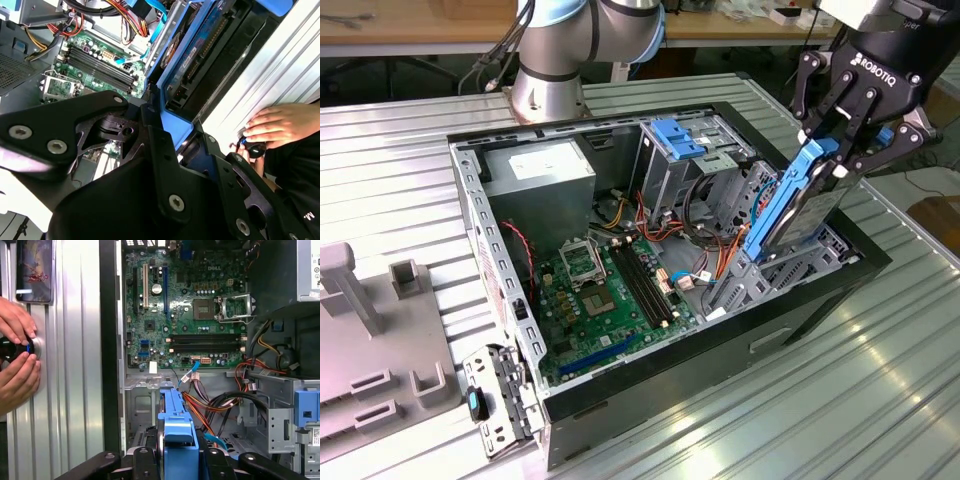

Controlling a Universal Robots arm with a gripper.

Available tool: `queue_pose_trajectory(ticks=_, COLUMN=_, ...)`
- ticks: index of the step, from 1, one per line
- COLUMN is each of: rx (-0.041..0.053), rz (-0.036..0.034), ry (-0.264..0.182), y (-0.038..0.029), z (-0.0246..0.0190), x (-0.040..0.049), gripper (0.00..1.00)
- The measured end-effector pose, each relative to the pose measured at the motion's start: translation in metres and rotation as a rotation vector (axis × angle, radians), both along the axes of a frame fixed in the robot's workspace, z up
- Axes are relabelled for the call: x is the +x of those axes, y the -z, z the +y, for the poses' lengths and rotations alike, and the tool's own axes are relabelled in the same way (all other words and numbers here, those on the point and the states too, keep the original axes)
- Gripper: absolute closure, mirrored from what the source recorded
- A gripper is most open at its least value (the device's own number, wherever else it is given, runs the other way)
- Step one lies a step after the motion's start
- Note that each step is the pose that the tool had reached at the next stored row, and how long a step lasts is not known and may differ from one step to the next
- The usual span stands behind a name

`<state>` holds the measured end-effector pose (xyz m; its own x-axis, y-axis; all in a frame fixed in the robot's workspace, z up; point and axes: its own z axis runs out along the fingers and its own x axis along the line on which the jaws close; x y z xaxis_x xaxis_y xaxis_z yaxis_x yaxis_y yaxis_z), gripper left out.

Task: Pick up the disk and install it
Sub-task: 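Insert the disk into the insertion slot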

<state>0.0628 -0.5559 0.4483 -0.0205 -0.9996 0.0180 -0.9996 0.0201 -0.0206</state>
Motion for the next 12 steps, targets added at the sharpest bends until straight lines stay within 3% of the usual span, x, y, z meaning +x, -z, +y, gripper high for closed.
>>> queue_pose_trajectory(ticks=12, rx=0.0001, rz=0.0000, ry=0.000, y=0.0045, z=0.0000, x=0.0005, gripper=0.63)
